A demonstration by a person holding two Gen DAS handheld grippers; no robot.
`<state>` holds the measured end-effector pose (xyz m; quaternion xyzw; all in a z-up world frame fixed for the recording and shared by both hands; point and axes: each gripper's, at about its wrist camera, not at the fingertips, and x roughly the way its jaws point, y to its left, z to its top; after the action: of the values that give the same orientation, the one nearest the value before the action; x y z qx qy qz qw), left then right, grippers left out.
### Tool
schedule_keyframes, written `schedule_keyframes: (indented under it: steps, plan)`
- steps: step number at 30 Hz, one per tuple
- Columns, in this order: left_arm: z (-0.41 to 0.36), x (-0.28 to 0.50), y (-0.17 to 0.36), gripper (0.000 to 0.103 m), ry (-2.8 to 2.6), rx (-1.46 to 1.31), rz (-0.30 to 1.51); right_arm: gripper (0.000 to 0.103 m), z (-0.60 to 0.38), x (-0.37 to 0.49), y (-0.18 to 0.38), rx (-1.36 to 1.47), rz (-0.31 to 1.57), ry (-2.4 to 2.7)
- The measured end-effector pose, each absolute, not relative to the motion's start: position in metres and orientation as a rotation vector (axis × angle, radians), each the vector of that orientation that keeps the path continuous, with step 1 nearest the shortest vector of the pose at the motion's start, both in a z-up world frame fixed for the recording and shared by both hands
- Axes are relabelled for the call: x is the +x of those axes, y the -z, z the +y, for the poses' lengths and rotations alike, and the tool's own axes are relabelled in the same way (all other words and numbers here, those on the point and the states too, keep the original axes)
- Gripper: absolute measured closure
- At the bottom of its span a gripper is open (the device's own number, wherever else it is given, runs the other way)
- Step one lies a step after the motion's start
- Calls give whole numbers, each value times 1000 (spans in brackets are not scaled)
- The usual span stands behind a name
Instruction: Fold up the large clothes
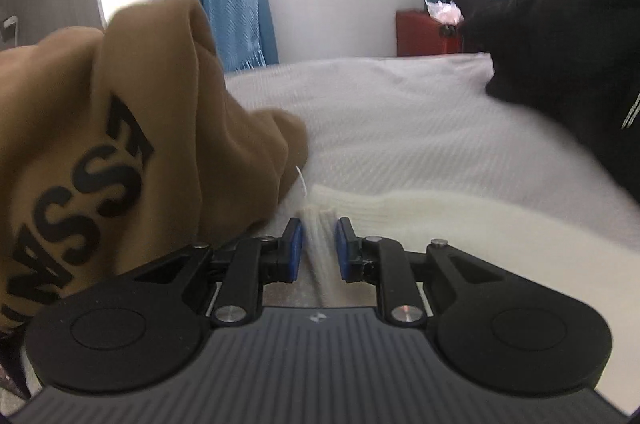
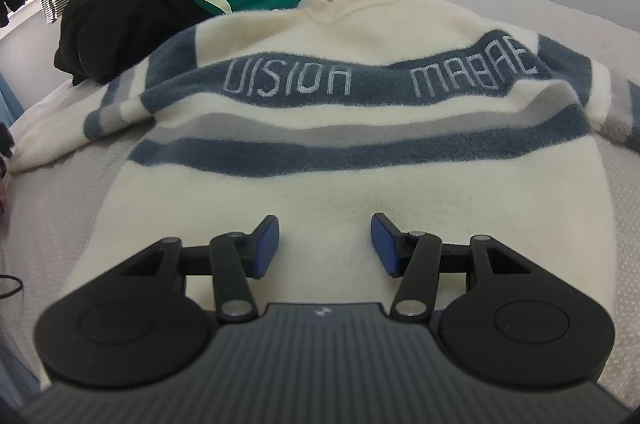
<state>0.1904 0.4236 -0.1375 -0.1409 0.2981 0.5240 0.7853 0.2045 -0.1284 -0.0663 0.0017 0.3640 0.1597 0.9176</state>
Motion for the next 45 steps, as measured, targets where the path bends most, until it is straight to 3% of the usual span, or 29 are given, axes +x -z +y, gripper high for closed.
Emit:
schedule_keyframes:
  steps: [4,5,8,9,17,27,45]
  plan:
    - [424,195,137,78,-1130,-299,658,50,-128,206,67,1,750,-328]
    - [422,196,134,73,-1129,-296,665,50,-127,206,67,-4,748,-327]
    - [420,197,131,41,-1102,-282,688,49,-125,206,67,-13,747,-326]
    - [416,196,126,35,-1091,-280,687,49,-125,206,67,-11,747,-326]
    - [370,168,91,19,-892,-340,645,49,-126,204,63,3,740,-323]
    - [275,125,52,18,-734,-429,578,49,-141,190,50,39,726,-313]
    - [143,67,85,19,-84,-691,870,49,-237,161,11,74,1075,-192]
